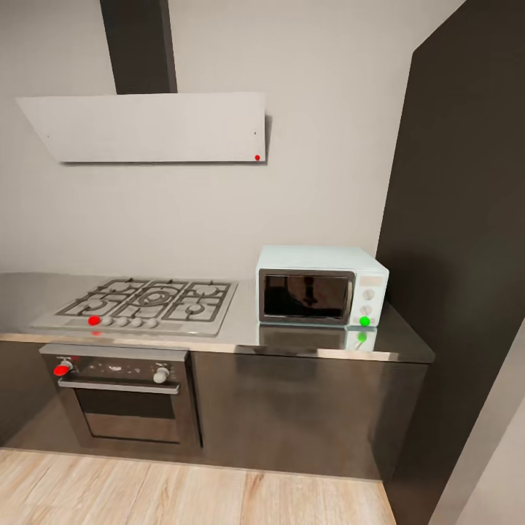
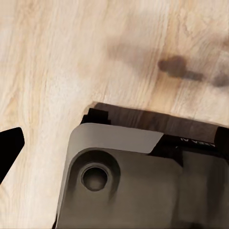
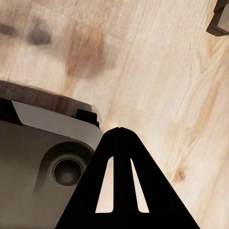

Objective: In the kitchen, take the popcorn bag from the countertop, put it into the microwave, and heat it until the popcorn is cooked so the cooked popcorn ends up inside the bag.

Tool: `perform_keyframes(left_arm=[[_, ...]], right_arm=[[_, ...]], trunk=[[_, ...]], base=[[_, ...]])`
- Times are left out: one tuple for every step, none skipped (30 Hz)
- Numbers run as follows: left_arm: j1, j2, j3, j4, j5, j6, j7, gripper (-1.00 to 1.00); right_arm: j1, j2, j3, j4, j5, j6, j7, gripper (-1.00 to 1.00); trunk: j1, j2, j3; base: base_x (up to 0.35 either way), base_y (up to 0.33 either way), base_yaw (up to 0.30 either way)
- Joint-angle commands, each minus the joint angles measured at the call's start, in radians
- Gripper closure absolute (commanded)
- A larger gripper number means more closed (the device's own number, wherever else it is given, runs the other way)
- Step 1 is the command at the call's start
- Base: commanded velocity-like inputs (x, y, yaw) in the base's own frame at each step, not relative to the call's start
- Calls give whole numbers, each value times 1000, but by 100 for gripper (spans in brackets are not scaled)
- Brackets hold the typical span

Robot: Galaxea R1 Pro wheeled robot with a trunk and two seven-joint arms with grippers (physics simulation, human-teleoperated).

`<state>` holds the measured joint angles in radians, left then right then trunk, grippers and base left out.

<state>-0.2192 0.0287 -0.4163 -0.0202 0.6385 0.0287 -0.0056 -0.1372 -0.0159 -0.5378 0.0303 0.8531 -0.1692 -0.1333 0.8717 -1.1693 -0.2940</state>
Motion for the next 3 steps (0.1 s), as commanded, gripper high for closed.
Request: perform_keyframes(left_arm=[[0,0,-8,-1,10,3,-1,-100],[-1,0,-9,-1,10,3,-1,-100],[-1,0,-9,-1,10,3,-1,-100]], right_arm=[[-1,-1,-8,3,11,-4,-6,100],[-1,-1,-8,3,11,-4,-6,100],[-1,-1,-8,3,11,-4,-6,100]], trunk=[[0,-1,-1],[0,-1,-1],[0,-1,-1]], base=[[0,0,0],[0,0,0],[0,0,0]])
